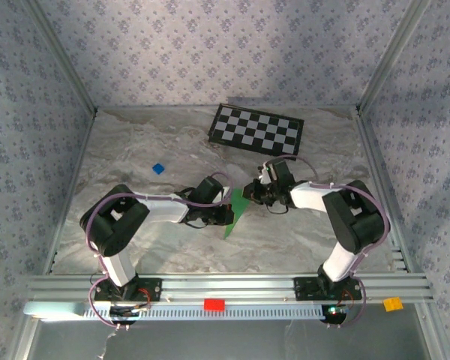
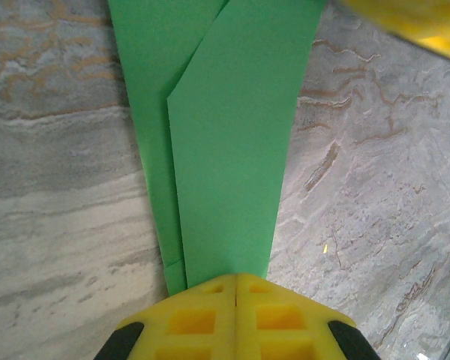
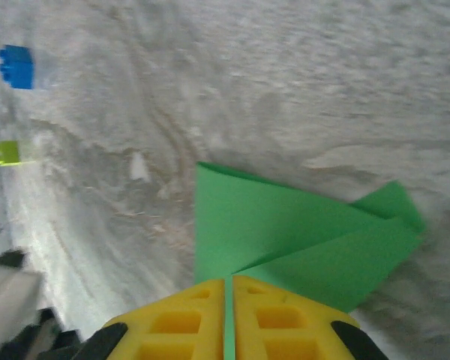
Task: Fold a paper plane with a square sheet of paper (pick it up from the middle)
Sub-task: Fold the wing for the fifth time at the center of the table.
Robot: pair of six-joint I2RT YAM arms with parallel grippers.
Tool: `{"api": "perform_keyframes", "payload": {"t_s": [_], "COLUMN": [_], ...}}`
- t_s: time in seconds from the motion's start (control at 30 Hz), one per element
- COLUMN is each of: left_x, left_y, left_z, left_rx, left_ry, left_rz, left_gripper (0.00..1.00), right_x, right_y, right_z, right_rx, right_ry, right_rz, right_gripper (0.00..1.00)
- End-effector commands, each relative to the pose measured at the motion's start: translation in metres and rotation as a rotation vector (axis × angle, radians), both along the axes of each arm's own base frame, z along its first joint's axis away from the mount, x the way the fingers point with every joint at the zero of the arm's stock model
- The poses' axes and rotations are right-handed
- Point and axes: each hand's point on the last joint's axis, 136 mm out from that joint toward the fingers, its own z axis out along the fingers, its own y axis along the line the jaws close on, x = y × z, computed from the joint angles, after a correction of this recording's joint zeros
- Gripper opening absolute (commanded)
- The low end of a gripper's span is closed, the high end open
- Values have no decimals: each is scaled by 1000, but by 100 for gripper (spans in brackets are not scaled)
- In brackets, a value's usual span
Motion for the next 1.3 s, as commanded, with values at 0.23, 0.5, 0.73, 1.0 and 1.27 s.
{"api": "perform_keyframes", "payload": {"t_s": [0.23,0.5,0.73,1.0,1.27], "left_x": [-45,-43,-43,-43,-36], "left_y": [45,44,43,44,34], "left_z": [-49,-48,-48,-46,-24], "left_rx": [226,219,219,216,179], "left_ry": [167,166,166,163,142], "left_rz": [-22,-15,-12,-9,-10], "left_gripper": [0,0,0,0,0], "right_x": [36,45,18,-8,-16], "right_y": [-59,-55,-19,12,-19], "right_z": [-28,16,36,-4,-54], "right_rx": [-64,-8,38,2,-87], "right_ry": [69,-22,-69,43,150], "right_rz": [-165,-163,-36,40,-64], "right_gripper": [12,14,16,14,8]}}
